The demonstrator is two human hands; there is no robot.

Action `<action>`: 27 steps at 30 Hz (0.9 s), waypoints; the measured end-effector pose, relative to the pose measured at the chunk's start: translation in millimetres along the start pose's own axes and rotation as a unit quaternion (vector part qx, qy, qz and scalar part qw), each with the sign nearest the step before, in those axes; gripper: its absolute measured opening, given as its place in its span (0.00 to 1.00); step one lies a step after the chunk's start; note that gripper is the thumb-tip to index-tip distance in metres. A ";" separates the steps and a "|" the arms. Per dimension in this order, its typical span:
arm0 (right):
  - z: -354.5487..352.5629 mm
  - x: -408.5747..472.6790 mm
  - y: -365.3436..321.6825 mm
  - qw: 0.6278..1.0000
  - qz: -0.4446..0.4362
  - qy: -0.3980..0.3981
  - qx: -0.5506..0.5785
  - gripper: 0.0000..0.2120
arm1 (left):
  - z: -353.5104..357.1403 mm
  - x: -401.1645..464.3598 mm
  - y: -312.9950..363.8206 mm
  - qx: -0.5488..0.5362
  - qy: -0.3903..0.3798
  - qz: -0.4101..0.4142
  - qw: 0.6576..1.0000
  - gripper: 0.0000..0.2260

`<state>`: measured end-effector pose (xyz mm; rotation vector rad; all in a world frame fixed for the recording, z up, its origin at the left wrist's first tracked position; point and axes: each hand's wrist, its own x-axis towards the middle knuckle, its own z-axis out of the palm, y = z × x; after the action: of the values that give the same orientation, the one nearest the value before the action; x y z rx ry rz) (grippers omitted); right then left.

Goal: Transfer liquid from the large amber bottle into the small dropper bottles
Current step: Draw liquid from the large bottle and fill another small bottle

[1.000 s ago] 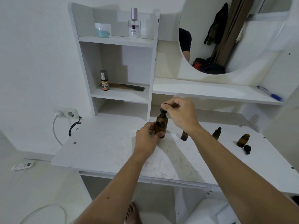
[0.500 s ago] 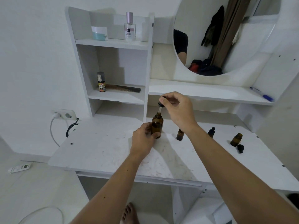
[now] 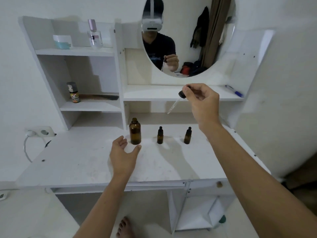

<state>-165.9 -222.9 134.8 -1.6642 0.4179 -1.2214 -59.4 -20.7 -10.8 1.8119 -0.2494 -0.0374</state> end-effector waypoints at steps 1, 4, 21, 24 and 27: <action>-13.5 -0.6 3.1 1.000 0.002 0.012 -0.007 0.02 | 5.1 -10.4 2.2 -0.009 0.008 -0.001 1.000 0.32; -54.9 -3.2 15.0 0.999 0.025 0.036 -0.023 0.02 | 29.8 -37.5 9.0 -0.038 -0.010 0.011 0.999 0.28; -155.9 -2.6 73.8 0.993 0.074 0.083 -0.050 0.04 | 238.1 -68.8 56.2 -0.004 -0.282 0.128 0.951 0.25; -156.8 -0.8 84.1 0.993 0.069 0.075 -0.056 0.05 | 254.2 -61.4 55.8 -0.003 -0.276 0.135 0.952 0.21; -158.0 2.3 89.3 0.993 0.062 0.077 -0.056 0.05 | 261.0 -58.0 54.7 0.012 -0.259 0.150 0.954 0.14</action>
<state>-277.8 -344.8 60.2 -1.6175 0.6874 -1.2576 -165.3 -271.4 -31.0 1.7432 -0.8975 -0.2988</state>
